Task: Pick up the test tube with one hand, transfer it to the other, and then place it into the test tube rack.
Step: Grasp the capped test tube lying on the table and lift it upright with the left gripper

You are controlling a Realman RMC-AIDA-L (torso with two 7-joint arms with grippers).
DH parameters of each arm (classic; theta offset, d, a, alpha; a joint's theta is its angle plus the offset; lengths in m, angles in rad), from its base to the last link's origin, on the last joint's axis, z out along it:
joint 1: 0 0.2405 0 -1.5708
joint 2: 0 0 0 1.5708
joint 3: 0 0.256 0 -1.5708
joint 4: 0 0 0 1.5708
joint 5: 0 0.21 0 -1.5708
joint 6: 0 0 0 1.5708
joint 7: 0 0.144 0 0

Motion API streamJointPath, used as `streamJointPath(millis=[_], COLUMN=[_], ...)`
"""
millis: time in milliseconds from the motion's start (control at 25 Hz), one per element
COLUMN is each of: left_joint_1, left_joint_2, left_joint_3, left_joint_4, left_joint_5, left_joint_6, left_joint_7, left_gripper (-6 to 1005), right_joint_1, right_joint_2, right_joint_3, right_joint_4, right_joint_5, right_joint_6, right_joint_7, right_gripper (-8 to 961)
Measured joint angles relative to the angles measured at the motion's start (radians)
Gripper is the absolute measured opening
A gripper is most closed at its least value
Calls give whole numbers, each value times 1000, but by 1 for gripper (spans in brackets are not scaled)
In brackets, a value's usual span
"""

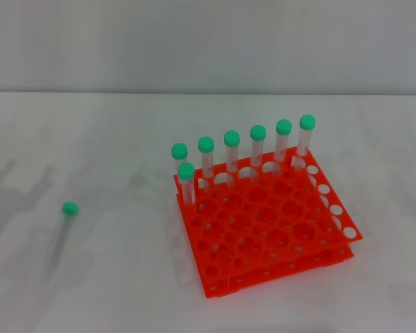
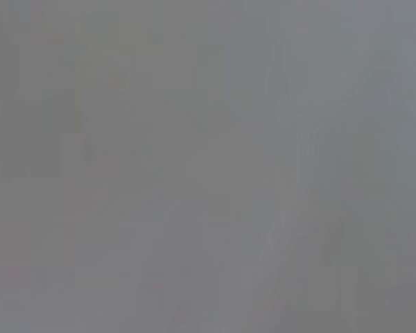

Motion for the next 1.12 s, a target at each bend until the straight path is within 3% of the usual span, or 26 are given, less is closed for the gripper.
streamJointPath(millis=[520, 840, 1120], left_joint_1=[-12, -84, -184], left_joint_2=[10, 17, 34], left_joint_3=[0, 1, 2], left_joint_4=[-47, -305, -614], left_joint_5=[46, 275, 553], left_joint_6=[19, 29, 189], left_joint_7=[-98, -473, -865], left_gripper=[880, 876, 870], right_joint_1=[12, 46, 74], right_joint_2=[0, -1, -5], right_joint_3=[0, 3, 12], right_joint_4=[0, -12, -97], right_joint_5=[0, 0, 0], right_joint_6=[76, 140, 277], right_joint_7=[5, -12, -93], right_gripper=[812, 812, 812])
